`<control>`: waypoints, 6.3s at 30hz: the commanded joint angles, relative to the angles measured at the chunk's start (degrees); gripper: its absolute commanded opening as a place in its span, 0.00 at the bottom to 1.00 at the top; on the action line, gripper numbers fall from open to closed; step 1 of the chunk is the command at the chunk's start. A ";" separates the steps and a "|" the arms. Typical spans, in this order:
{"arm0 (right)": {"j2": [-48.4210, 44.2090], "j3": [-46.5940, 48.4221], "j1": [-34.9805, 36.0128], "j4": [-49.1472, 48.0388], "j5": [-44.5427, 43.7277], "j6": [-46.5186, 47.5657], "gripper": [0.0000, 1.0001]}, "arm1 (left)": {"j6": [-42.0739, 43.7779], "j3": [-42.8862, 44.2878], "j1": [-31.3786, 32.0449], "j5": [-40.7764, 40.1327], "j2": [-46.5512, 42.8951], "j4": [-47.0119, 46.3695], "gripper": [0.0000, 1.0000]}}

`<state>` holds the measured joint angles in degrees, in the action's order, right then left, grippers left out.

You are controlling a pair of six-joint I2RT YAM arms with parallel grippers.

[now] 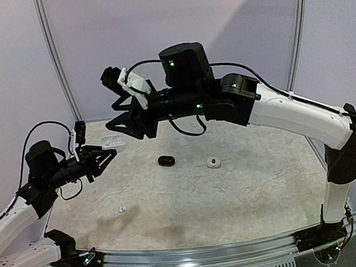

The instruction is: Insert the wireless bluetooth earbuds into the charging case

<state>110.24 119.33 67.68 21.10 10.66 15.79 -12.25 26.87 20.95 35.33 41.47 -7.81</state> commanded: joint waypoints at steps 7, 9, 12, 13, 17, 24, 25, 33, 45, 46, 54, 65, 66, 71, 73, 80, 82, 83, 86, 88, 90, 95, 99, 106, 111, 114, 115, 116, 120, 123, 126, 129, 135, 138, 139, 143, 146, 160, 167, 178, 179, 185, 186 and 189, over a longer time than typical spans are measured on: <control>15.50 1.22 -1.18 4.24 -3.49 -15.18 0.99 | -3.34 1.98 -8.39 -25.84 -4.24 10.25 0.00; 20.24 2.54 0.27 4.41 -4.42 -13.29 0.99 | -2.37 2.26 -8.83 -26.24 -4.44 10.72 0.00; 26.54 7.93 2.27 6.18 -3.03 -8.79 0.99 | -1.68 2.50 -8.95 -25.44 -4.30 10.52 0.00; 29.83 9.63 2.61 6.59 -2.26 -8.05 0.99 | -1.57 2.60 -8.93 -25.09 -4.15 10.35 0.00; 36.37 11.89 3.16 3.04 0.09 -7.47 0.98 | -1.68 2.57 -8.91 -24.17 -3.82 10.18 0.00; 41.42 11.90 3.10 -2.58 -1.44 -9.60 0.87 | -2.77 1.95 -8.92 -23.31 -3.43 9.66 0.00; 42.02 11.89 3.13 -2.79 -1.67 -9.71 0.85 | -2.86 1.92 -8.91 -23.18 -3.40 9.61 0.00; 44.70 11.20 3.19 -2.58 -3.71 -7.73 0.60 | -3.03 1.88 -8.92 -22.97 -3.39 9.31 0.00; 44.34 9.10 3.37 -1.06 -2.67 -7.17 0.31 | -2.74 1.52 -8.91 -23.15 -3.77 9.48 0.00; 43.46 7.23 3.39 -1.50 -2.44 -7.30 0.29 | -2.65 1.48 -8.91 -23.15 -3.80 9.52 0.00; 34.81 -2.99 3.31 -4.47 -4.57 -7.62 0.18 | -2.47 1.01 -8.91 -22.41 -3.77 8.80 0.00; 19.11 -26.22 2.01 -2.39 -12.70 -10.90 0.17 | 1.32 1.11 -7.93 -16.21 -3.68 8.82 0.00; 17.62 -29.15 1.77 -1.92 -13.83 -11.52 0.18 | 1.68 1.01 -7.78 -15.47 -3.64 7.16 0.00; 8.55 -42.47 1.07 -0.98 -17.82 -15.36 0.18 | 4.27 -0.17 -6.65 -3.77 -3.43 2.64 0.00; 6.05 -46.42 0.97 -0.68 -19.02 -18.21 0.19 | 4.98 -1.11 -5.94 2.94 -3.58 -0.27 0.00; -0.15 -55.19 0.89 -0.22 -22.52 -24.39 0.20 | 6.39 -2.70 -3.53 22.34 -1.18 -9.75 0.00; -1.18 -56.55 0.88 -0.21 -23.18 -25.70 0.20 | 10.87 -1.68 -2.59 28.29 -0.39 -7.41 0.00; -1.66 -57.17 0.88 -0.18 -23.48 -26.52 0.21 | 14.13 -0.91 -2.13 30.37 -0.04 -3.45 0.00; -2.68 -58.74 0.86 -0.37 -24.20 -28.16 0.22 | 27.48 2.03 -0.34 34.41 1.18 10.00 0.00; -3.11 -59.04 0.82 -0.33 -24.43 -28.82 0.24 | 33.24 2.99 0.89 35.34 2.00 14.40 0.00; -3.33 -59.04 0.79 -0.42 -24.58 -29.43 0.26 | 35.78 3.13 1.89 35.76 2.71 14.86 0.00; -3.28 -58.13 0.70 -0.30 -23.21 -30.04 0.33 | 40.39 3.45 3.57 35.90 4.04 16.08 0.00; -4.11 -57.18 0.37 -0.09 -22.14 -30.85 0.41 | 41.77 3.38 4.33 34.77 3.98 17.56 0.00; -7.92 -53.84 -2.22 -0.33 -13.28 -30.17 0.61 | 41.70 3.37 4.56 33.27 3.04 18.49 0.00; -10.93 -53.01 -4.71 0.10 -6.93 -30.54 0.66 | 41.82 3.30 4.54 32.37 2.48 18.84 0.00; -11.37 -52.34 -6.08 2.35 -6.49 -33.30 0.63 | 41.85 3.35 4.62 31.87 2.26 18.82 0.00; -10.91 -51.65 -6.47 4.22 -6.96 -34.54 0.59 | 41.91 3.31 4.61 31.60 2.22 18.81 0.00; -10.29 -50.82 -6.79 6.29 -7.64 -37.16 0.53 | 41.94 3.31 4.61 31.31 2.08 19.01 0.00; -7.06 -47.74 -7.10 14.41 -8.05 -45.26 0.39 | 42.51 3.27 4.63 30.20 1.32 19.64 0.00; -5.47 -47.46 -7.08 17.58 -8.53 -51.59 0.33 | 42.79 3.27 4.63 29.77 1.00 20.05 0.00; -5.12 -48.31 -7.19 17.41 -7.56 -56.35 0.32 | 42.99 3.26 4.64 29.45 0.98 20.18 0.00; -5.16 -49.32 -7.65 15.69 -5.54 -58.96 0.31 | 43.31 3.24 4.79 29.36 0.98 20.27 0.00; -4.28 -52.24 -8.47 10.09 -0.14 -62.64 0.27 | 43.57 3.13 4.81 29.26 0.81 20.49 0.00; -2.98 -51.81 -8.60 9.32 1.72 -63.48 0.27 | 43.78 3.21 4.89 28.98 0.67 20.85 0.00; -2.38 -51.86 -8.56 9.04 2.02 -63.64 0.27 | 43.87 3.27 4.89 28.91 0.57 20.98 0.00; -1.91 -52.40 -8.56 6.73 2.60 -64.46 0.27 | 44.06 3.25 5.04 28.62 0.27 21.41 0.00; -0.86 -52.23 -8.59 6.69 2.70 -64.27 0.24 | 44.32 3.21 5.03 28.42 0.10 21.41 0.00; 1.39 -49.76 -8.54 8.38 1.31 -62.12 0.24 | 45.24 3.21 5.15 28.29 -0.04 22.29 0.00; 3.67 -47.70 -8.51 8.91 1.63 -61.19 0.18 | 45.62 3.25 5.15 27.91 -0.47 22.82 0.00; 1.75 -40.23 -8.81 24.21 -8.37 -56.65 0.11 | 46.30 3.05 5.18 27.50 -0.59 23.20 0.00; 1.90 -39.06 -8.94 28.09 -12.17 -56.16 0.10 | 46.41 3.07 5.20 27.43 -0.62 23.27 0.00; 3.62 -36.84 -9.23 44.92 -25.12 -54.53 0.10 | 46.65 2.78 5.24 27.30 -0.90 23.22 0.00; 4.38 -36.66 -9.23 47.72 -26.50 -54.27 0.10 | 46.70 2.78 5.24 27.33 -0.93 23.13 0.00; 6.15 -36.32 -9.22 50.99 -29.55 -53.58 0.11 | 46.70 2.68 5.24 27.35 -0.97 23.07 0.00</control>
<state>113.03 82.00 58.81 61.08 -10.46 -39.42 33.80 28.99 25.39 62.78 41.10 14.48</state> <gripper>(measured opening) 0.135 0.257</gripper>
